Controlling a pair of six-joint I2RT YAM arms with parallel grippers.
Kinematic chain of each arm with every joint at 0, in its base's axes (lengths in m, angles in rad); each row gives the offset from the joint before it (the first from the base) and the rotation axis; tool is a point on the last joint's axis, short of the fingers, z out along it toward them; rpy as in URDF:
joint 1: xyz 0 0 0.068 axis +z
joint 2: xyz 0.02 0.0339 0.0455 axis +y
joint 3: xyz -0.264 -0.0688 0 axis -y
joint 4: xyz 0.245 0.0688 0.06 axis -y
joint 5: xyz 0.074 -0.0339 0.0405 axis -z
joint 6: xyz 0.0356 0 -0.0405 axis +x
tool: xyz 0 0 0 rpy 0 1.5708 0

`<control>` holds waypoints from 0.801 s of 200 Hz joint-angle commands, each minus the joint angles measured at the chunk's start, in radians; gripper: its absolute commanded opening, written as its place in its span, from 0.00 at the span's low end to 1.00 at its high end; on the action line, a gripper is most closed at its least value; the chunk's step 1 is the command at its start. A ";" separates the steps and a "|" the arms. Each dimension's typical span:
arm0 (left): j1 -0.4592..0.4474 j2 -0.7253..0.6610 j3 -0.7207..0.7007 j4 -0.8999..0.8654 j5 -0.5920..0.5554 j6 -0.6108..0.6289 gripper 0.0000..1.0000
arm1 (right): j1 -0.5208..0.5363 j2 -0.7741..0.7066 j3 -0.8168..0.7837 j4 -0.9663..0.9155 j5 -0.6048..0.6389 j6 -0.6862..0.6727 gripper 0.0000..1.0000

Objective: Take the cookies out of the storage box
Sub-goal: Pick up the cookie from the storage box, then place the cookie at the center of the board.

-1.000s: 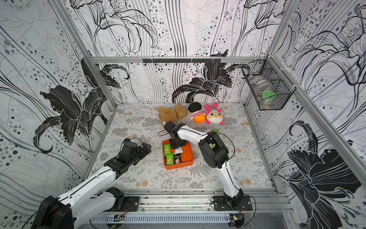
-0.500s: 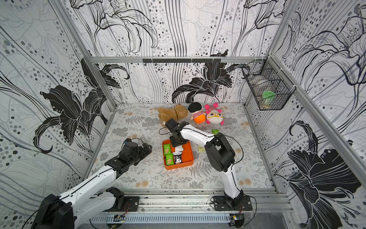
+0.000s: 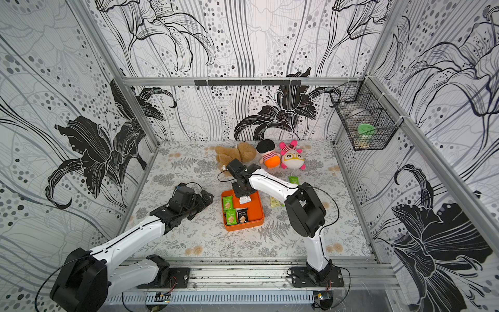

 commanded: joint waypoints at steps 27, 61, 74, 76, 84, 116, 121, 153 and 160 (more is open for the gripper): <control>-0.026 0.073 0.079 0.049 0.004 0.022 0.97 | -0.081 -0.189 -0.125 -0.034 -0.005 -0.026 0.36; -0.046 0.134 0.124 0.063 0.003 0.024 0.97 | -0.206 -0.305 -0.274 -0.015 -0.025 -0.048 0.36; -0.056 0.157 0.141 0.067 0.005 0.021 0.97 | -0.260 -0.347 -0.323 -0.007 -0.032 -0.064 0.36; -0.058 0.162 0.144 0.068 0.004 0.021 0.97 | -0.269 -0.351 -0.331 -0.005 -0.033 -0.067 0.37; -0.065 0.176 0.156 0.070 0.006 0.020 0.97 | -0.303 -0.367 -0.355 -0.001 -0.033 -0.078 0.37; -0.087 0.220 0.201 0.069 0.009 0.023 0.97 | -0.442 -0.399 -0.433 0.021 -0.048 -0.130 0.36; -0.090 0.225 0.208 0.066 0.008 0.026 0.97 | -0.463 -0.401 -0.445 0.027 -0.051 -0.135 0.36; -0.096 0.250 0.239 0.057 0.009 0.031 0.97 | -0.600 -0.372 -0.499 0.082 -0.095 -0.170 0.37; -0.097 0.254 0.245 0.056 0.010 0.032 0.97 | -0.621 -0.357 -0.505 0.096 -0.097 -0.177 0.37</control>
